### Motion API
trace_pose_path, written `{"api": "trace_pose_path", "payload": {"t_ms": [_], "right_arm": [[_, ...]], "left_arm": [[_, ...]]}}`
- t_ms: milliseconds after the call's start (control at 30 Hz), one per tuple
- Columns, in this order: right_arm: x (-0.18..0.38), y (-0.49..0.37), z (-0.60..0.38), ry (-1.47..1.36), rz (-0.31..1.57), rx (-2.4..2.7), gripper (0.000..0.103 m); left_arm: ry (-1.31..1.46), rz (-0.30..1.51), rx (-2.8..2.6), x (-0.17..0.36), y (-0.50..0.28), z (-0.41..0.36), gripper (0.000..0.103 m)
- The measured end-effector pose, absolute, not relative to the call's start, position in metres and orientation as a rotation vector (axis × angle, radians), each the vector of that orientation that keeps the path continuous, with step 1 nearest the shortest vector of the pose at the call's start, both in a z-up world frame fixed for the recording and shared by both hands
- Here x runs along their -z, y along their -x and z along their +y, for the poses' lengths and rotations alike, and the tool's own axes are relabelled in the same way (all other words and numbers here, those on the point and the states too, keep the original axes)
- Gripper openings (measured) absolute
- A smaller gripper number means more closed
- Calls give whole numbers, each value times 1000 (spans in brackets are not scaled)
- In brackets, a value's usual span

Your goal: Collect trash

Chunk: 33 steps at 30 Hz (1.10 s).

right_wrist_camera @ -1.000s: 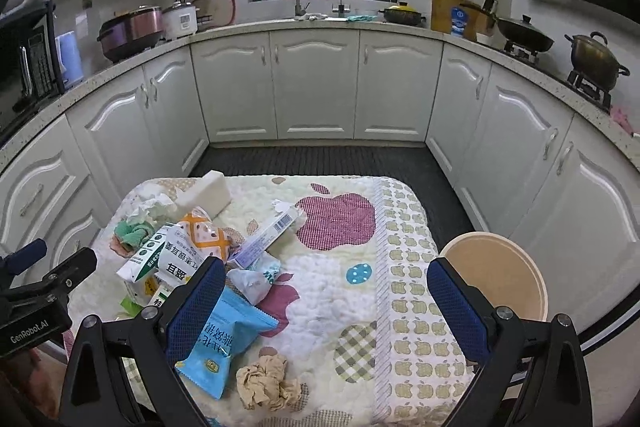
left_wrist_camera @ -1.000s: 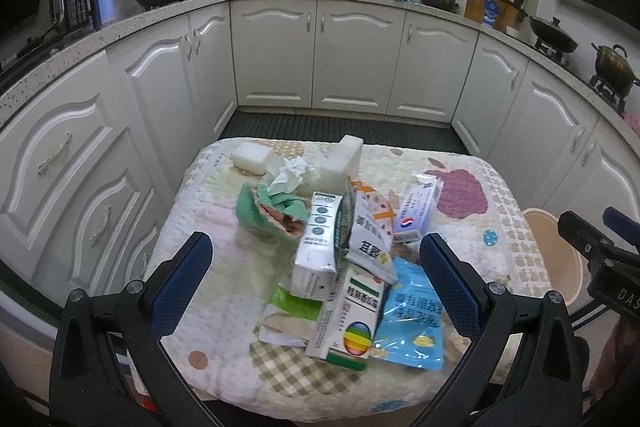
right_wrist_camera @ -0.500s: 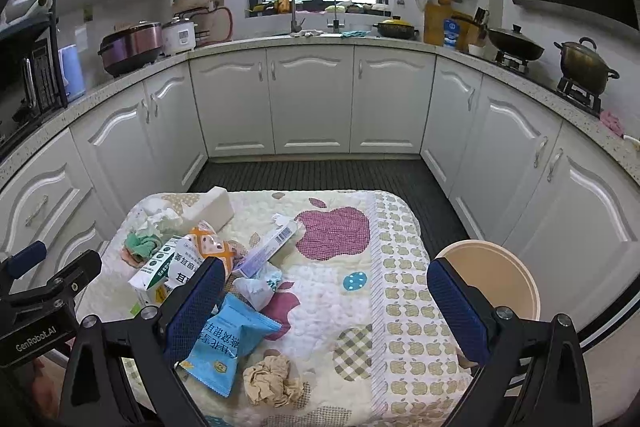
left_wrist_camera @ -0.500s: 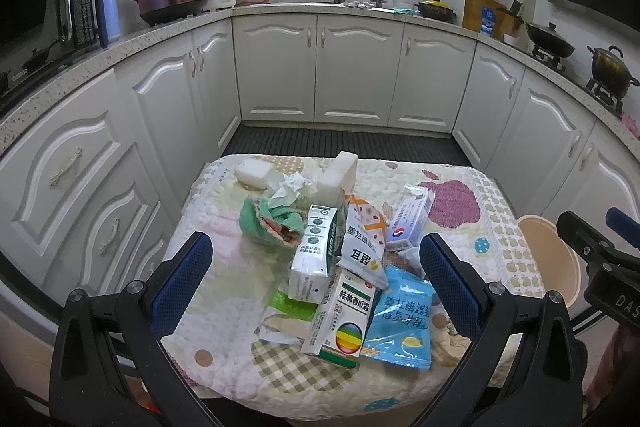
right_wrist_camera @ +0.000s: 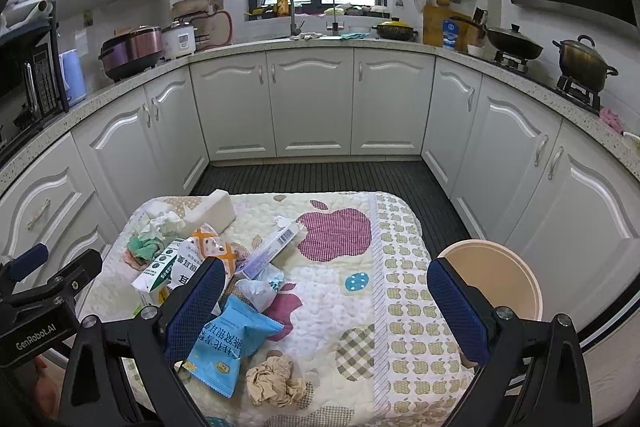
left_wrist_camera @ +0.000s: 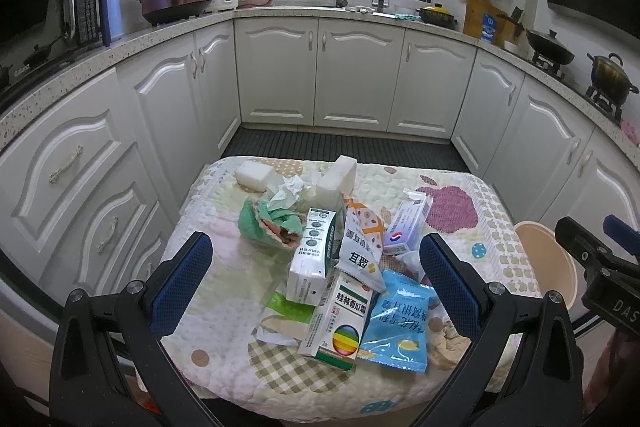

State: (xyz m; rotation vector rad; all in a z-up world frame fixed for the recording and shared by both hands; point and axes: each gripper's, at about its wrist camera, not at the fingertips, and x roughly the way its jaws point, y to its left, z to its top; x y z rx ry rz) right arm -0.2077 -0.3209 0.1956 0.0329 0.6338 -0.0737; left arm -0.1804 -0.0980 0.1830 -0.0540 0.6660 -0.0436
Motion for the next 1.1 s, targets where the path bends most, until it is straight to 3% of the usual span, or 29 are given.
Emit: {"api": "trace_pose_path", "payload": {"t_ms": [500,1100], "right_arm": [[-204,221,-320,-50,518,79,100],[-205,224,-319,-48,513,81,100]], "left_arm": [[50,555,32,-193,193,-96,103],[46,534,33,-196,196,-97,103]]}}
